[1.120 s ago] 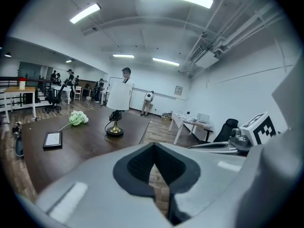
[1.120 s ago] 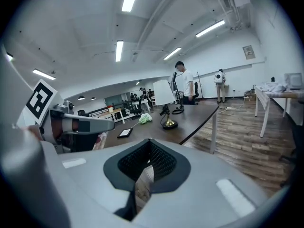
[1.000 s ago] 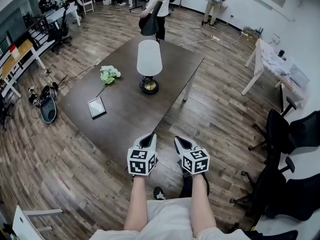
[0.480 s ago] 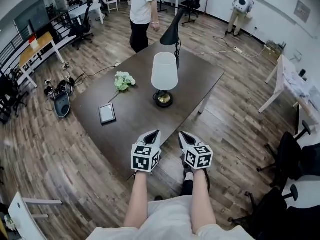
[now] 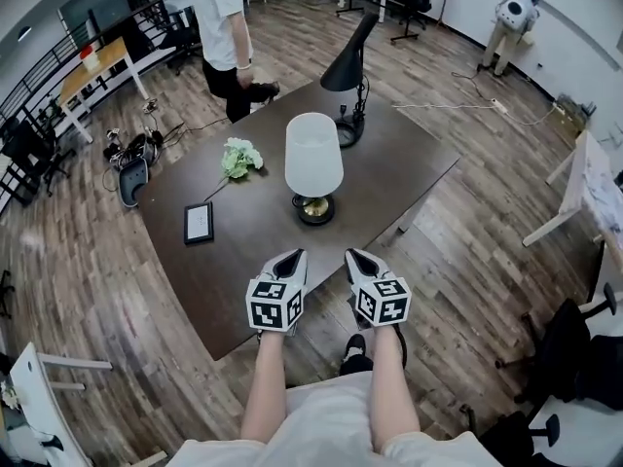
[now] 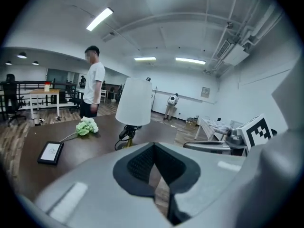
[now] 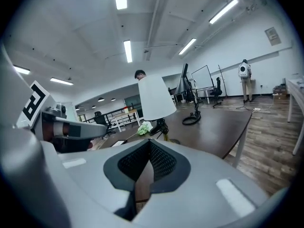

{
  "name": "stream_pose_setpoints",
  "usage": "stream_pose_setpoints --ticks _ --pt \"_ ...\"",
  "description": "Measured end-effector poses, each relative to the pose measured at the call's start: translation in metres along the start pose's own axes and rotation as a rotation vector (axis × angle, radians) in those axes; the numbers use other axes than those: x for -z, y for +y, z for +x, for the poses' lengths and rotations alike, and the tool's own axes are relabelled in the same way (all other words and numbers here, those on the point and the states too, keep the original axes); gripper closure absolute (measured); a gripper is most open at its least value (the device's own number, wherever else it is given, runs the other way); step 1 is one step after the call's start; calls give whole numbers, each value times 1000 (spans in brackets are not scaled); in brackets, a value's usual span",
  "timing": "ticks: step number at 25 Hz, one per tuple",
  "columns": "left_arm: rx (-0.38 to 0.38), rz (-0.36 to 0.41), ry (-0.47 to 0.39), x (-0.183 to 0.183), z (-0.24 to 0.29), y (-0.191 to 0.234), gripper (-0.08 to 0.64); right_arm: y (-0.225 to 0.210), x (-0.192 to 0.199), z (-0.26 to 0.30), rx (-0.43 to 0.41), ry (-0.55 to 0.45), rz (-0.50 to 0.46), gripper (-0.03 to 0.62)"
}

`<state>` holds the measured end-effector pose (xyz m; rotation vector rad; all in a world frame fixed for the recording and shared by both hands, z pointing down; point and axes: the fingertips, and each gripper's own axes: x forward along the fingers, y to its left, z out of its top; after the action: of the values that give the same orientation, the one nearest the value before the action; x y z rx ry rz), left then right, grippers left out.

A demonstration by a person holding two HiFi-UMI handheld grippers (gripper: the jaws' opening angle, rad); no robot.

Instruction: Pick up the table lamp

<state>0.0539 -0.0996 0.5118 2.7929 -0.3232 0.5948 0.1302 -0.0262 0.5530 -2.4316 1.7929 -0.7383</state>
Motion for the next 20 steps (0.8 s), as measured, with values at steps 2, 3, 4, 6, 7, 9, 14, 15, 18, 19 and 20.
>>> stream_pose_setpoints --ticks 2,3,4,6,7,9,14,15,18,19,20 --pt "-17 -15 14 1 17 -4 557 -15 -12 6 -17 -27 -51 567" --pt "-24 -28 15 2 24 -6 557 -21 -17 8 -30 -34 -81 567" --pt "-34 -44 13 3 30 -7 557 -25 -18 11 -50 -30 -108 566" --pt "-68 -76 6 8 38 -8 557 -29 -16 16 -95 -3 -139 566" --pt "-88 -85 3 10 40 -8 557 -32 -13 19 -111 9 -142 566" --pt "-115 -87 -2 12 48 -7 557 -40 -9 27 -126 25 -131 566" --pt "-163 -90 19 17 59 0 557 -53 4 49 -146 73 -88 566" --pt "-176 -99 16 18 58 3 557 -52 5 53 -153 78 -83 566" --pt "-203 -120 8 18 57 11 557 -52 3 64 -162 76 -78 566" --pt "-208 -122 9 19 58 14 557 -52 3 68 -162 72 -75 566" --pt "-211 -124 12 21 60 17 557 -53 4 74 -160 70 -71 566"
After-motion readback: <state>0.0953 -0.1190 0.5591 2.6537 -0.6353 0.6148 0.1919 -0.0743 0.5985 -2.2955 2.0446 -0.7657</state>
